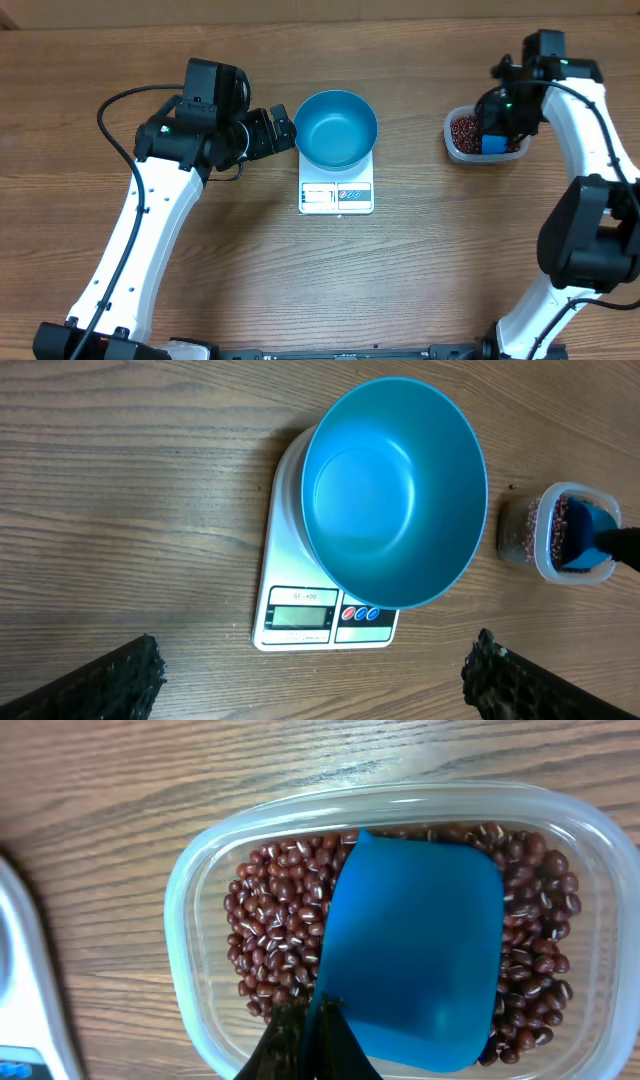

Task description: Scoop item into bowl and weigh 150g on scale

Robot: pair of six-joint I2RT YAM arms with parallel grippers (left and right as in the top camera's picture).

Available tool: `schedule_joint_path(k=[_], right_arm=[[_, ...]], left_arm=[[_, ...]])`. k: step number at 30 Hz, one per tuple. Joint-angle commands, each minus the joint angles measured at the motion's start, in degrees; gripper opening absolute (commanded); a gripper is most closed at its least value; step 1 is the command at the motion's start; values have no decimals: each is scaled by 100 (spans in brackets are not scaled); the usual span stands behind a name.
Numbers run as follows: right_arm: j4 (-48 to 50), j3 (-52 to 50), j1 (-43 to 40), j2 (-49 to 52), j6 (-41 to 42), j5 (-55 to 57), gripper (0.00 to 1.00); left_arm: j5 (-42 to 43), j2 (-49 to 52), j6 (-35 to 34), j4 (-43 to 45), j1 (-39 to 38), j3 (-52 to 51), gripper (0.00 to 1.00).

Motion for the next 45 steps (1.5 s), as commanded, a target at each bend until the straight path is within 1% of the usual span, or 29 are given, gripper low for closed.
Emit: schedule_joint_path(k=[1, 4, 9, 14, 21, 25, 35, 42, 45], right_arm=[[63, -308, -354, 503, 57, -586, 4], [68, -308, -570, 503, 15, -1091, 4], [63, -308, -807, 503, 15, -1580, 4], [37, -332, -839, 503, 20, -1580, 4], [138, -625, -826, 503, 22, -1580, 4], [208, -673, -828, 503, 22, -1880, 4], [299, -826, -822, 503, 44, -1880, 4], [326, -826, -844, 503, 39, -2159, 4], [319, -826, -844, 503, 44, -1993, 4]], left_arm=[[-35, -24, 109, 4, -35, 79, 100], [-35, -24, 109, 4, -35, 79, 100], [-35, -24, 109, 7, -35, 79, 100], [-35, -24, 109, 4, -35, 79, 100], [-35, -24, 109, 7, -35, 79, 100], [-35, -24, 109, 4, -35, 79, 100], [-35, -24, 109, 7, -35, 79, 100], [-35, -24, 109, 4, -35, 79, 99], [-33, -24, 103, 299, -35, 79, 100]])
